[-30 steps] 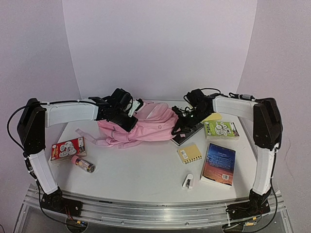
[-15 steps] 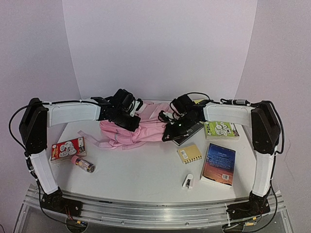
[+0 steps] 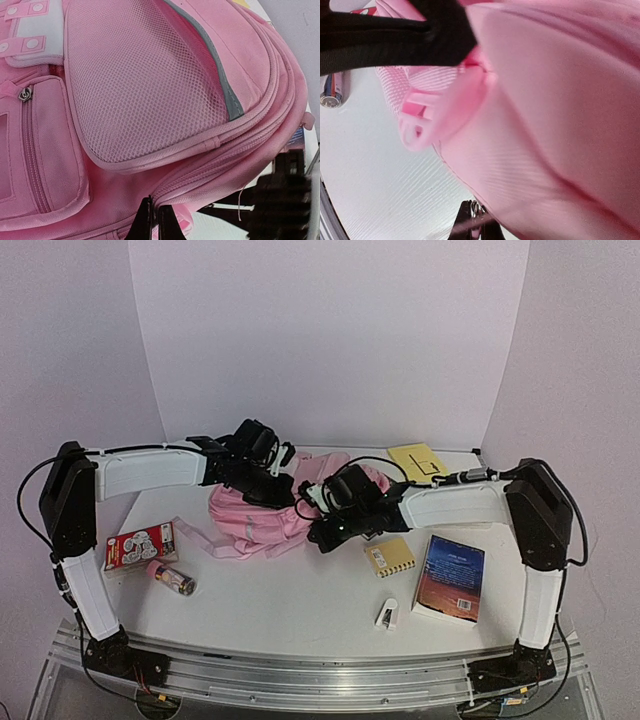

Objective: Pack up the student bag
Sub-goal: Unzip the student bag at the center of the board.

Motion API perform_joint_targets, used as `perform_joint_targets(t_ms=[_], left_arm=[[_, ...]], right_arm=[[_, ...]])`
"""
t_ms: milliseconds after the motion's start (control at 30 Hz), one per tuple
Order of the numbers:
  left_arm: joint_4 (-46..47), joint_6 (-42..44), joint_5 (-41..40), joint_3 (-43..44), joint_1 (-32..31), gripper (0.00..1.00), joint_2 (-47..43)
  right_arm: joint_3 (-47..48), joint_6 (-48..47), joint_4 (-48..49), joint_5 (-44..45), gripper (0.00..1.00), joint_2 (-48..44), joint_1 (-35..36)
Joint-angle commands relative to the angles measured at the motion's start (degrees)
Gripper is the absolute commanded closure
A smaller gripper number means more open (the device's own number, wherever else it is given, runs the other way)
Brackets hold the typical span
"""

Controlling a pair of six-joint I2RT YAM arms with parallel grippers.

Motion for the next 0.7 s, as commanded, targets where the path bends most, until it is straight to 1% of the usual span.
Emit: perform_joint_targets(t_ms=[0,67,167,233,433,467,567,600,667], left_arm=[[7.76,-6.64,4.51,4.60,-0.41,1.00,-3.52],[7.63,-7.09,4.20,5.16,-0.41,1.00,-3.46],[7.88,-7.98,3.87,5.42,-0.39,1.00,-3.26],[7.98,-8.55,4.15,5.54,-0.50,1.00,-2.95],[8.12,-9.37,3.66,5.03,-0.76,1.00,-2.89],[8.47,-9.77,4.00,4.82,-0.75,1.00,-2.91],[9.18,-10.78,4.37,4.67,-0.76,1.00,-2.87],[9.54,-11.23,4.49,4.45,-0.78,1.00,-2.96],[10.04,-11.94,4.52,4.06,-0.76,1.00,-3.16]], right_arm=[[0.36,-4.41,7.70,1.25,1.00,2.24,3.71],[0.84,-5.89,7.75,-0.07,1.00,3.20,4.66],[1.69,-6.03,7.76,-4.79,1.00,4.89,5.27],[2.16,-5.97,9.54,-8.32,1.00,6.15,5.57],[4.19,-8.39,12.49,-10.32,1.00,9.35,6.11],[3.65,-7.47,14.96,-10.85,1.00,9.69,6.08],[-2.88,-2.31,33.04,-11.31,1.00,9.25,6.10],[-4.36,-1.31,36.70,-11.02,1.00,9.08,6.14],[-6.12,-0.87,40.62,-9.61,1.00,9.04,6.08]])
